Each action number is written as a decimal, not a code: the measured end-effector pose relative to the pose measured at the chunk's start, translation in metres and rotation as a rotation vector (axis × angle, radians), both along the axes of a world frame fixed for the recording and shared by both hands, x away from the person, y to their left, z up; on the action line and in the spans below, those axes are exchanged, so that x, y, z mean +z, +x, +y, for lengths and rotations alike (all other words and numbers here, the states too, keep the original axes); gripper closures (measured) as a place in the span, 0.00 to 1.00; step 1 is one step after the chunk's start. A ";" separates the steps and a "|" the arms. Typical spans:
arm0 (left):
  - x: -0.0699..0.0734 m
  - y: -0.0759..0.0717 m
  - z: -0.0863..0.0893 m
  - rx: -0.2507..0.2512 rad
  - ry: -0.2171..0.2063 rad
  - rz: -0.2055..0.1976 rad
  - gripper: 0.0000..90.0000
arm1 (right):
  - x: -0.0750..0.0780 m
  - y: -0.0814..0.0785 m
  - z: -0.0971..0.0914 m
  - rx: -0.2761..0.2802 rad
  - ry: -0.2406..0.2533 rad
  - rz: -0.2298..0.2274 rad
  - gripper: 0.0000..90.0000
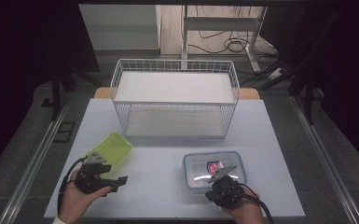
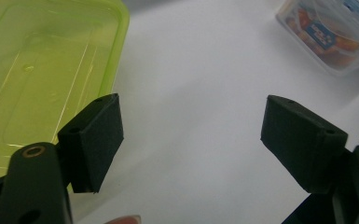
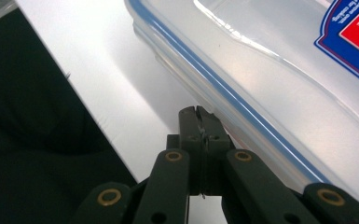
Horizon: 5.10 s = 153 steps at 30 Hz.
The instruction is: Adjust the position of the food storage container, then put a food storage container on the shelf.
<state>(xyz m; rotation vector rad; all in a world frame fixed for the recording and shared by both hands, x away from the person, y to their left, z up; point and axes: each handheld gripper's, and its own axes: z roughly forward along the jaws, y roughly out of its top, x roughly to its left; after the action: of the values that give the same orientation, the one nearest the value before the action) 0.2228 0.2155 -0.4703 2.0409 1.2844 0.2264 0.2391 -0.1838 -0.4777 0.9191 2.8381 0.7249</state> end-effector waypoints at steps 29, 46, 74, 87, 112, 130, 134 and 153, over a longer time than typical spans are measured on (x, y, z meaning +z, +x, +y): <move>-0.001 0.000 0.002 0.025 0.001 -0.003 0.23 | 0.064 0.056 -0.086 -0.299 0.021 -0.136 0.99; 0.000 -0.001 0.000 0.033 -0.012 -0.018 0.23 | 0.018 0.073 -0.104 -0.384 -0.109 -0.058 0.99; 0.000 0.000 -0.002 0.021 -0.015 -0.018 0.22 | 0.007 0.068 -0.026 -0.229 -0.139 -0.106 0.99; -0.003 0.000 -0.005 0.015 -0.010 -0.011 0.22 | 0.003 0.062 0.011 -0.157 -0.131 -0.142 0.99; -0.002 0.001 -0.004 0.032 -0.019 -0.017 0.21 | 0.032 0.058 -0.041 -0.287 0.297 -0.072 0.31; 0.001 0.003 -0.005 0.051 -0.107 -0.015 0.17 | 0.030 0.057 -0.046 -0.264 0.372 -0.023 0.22; 0.002 0.006 -0.010 0.044 -0.141 0.010 0.16 | 0.027 0.058 -0.044 -0.283 0.378 -0.006 0.23; 0.001 0.033 -0.056 0.001 -0.316 0.142 0.19 | 0.027 0.061 -0.038 -0.297 0.413 0.042 0.25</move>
<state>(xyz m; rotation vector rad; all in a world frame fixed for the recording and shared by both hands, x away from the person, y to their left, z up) 0.2555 0.1597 -0.4692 1.8104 1.3140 -0.1180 0.2999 -0.2222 -0.4510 1.3842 2.5393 1.2838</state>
